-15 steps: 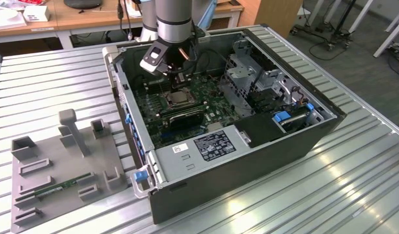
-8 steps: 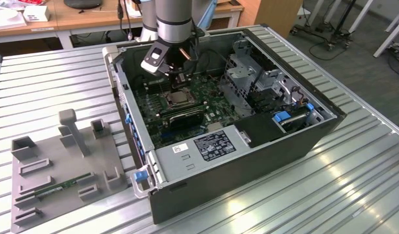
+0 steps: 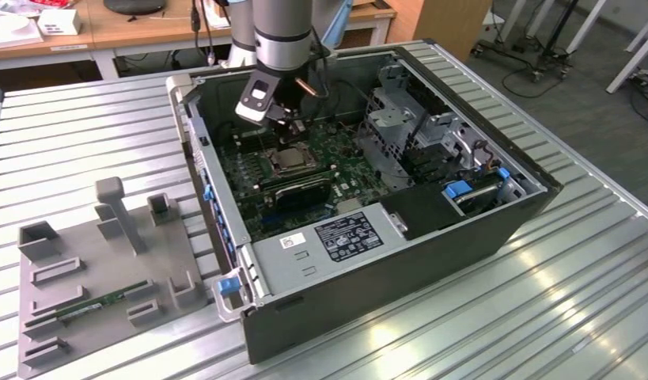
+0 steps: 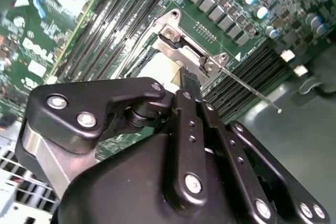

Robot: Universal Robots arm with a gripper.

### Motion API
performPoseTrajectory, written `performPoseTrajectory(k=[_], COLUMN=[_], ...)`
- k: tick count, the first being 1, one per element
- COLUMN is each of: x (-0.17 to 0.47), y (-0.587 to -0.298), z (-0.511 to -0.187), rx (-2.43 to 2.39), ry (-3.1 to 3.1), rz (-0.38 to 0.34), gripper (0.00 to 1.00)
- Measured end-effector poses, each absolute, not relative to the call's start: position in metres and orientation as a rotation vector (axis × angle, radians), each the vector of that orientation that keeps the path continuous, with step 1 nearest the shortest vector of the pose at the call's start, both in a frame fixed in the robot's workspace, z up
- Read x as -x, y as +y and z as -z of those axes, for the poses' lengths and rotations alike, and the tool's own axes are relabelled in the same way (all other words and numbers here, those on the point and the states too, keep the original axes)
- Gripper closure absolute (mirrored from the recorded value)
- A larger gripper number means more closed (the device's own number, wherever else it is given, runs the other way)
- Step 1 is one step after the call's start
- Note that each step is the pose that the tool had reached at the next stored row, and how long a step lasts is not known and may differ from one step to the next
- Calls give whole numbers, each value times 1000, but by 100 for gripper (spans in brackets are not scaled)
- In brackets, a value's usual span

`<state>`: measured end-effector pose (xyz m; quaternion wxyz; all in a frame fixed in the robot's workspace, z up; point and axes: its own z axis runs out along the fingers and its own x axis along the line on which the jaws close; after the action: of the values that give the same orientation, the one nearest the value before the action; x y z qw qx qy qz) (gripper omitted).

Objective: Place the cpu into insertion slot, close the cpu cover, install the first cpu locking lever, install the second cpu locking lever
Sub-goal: 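Close the cpu cover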

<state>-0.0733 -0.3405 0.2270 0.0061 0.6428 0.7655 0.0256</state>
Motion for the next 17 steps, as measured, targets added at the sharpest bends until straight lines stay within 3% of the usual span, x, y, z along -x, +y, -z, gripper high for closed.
performPoseTrajectory(k=[17], x=[73], y=[-340], z=[-225], rx=[-1624], ry=[2682], rz=[-80], gripper=[89])
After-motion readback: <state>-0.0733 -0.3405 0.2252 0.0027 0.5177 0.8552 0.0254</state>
